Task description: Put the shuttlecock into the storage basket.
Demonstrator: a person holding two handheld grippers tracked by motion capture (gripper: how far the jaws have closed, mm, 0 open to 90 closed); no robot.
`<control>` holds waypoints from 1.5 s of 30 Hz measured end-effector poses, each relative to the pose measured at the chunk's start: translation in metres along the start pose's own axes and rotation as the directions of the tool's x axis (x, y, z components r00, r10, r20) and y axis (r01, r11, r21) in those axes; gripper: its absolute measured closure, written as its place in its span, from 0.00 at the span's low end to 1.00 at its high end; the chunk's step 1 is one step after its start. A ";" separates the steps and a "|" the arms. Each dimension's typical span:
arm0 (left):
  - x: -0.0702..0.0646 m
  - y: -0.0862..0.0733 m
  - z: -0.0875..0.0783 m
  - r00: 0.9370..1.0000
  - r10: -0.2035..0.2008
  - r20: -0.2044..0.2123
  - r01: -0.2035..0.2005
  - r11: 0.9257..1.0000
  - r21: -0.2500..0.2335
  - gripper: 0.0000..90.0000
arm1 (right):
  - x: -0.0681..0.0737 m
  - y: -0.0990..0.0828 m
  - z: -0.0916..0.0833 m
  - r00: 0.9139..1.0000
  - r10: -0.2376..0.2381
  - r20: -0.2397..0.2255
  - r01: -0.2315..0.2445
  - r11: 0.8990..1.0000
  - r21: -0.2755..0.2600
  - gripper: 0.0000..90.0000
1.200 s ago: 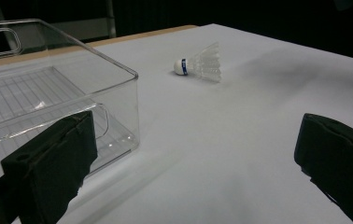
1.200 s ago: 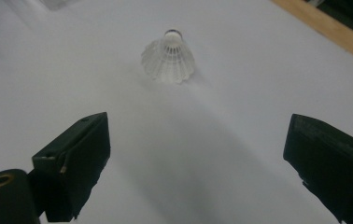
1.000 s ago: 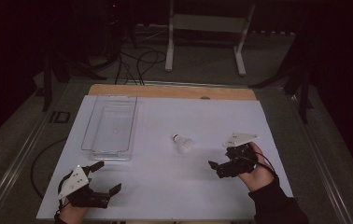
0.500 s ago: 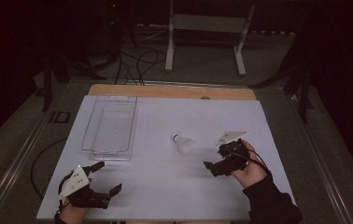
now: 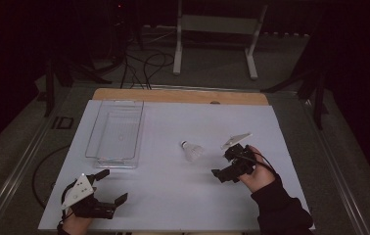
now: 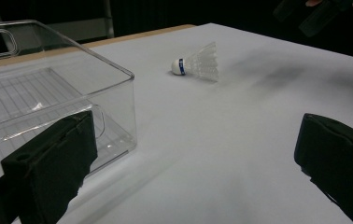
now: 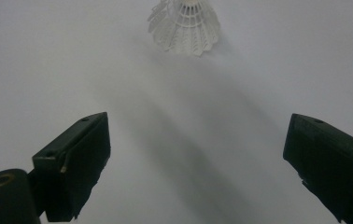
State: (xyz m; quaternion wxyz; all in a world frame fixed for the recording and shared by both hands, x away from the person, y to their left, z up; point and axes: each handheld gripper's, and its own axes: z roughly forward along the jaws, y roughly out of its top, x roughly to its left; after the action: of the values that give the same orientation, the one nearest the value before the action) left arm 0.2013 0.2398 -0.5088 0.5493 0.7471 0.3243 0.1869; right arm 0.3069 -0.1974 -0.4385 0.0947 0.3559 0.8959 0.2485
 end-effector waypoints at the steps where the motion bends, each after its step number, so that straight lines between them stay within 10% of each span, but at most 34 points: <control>1: 0.000 0.000 0.000 1.000 0.000 0.000 0.000 1.000 0.000 0.00 | 0.000 0.000 0.000 1.000 0.000 0.000 0.000 1.000 0.000 0.08; 21: 0.000 0.000 0.000 1.000 0.002 0.002 -0.002 1.000 0.003 0.00 | -0.001 0.014 0.016 0.999 0.032 -0.008 -0.031 0.992 0.123 0.09; 45: 0.000 -0.001 0.001 1.000 -0.001 0.010 0.001 1.000 0.004 0.00 | -0.010 0.036 0.037 0.999 0.048 -0.017 -0.041 0.958 0.285 0.09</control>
State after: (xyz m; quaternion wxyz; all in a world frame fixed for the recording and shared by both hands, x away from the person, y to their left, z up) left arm 0.2018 0.2395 -0.5099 0.5495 0.7489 0.3225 0.1822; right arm 0.3480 -0.1678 -0.4520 0.0263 0.3829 0.9151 0.1234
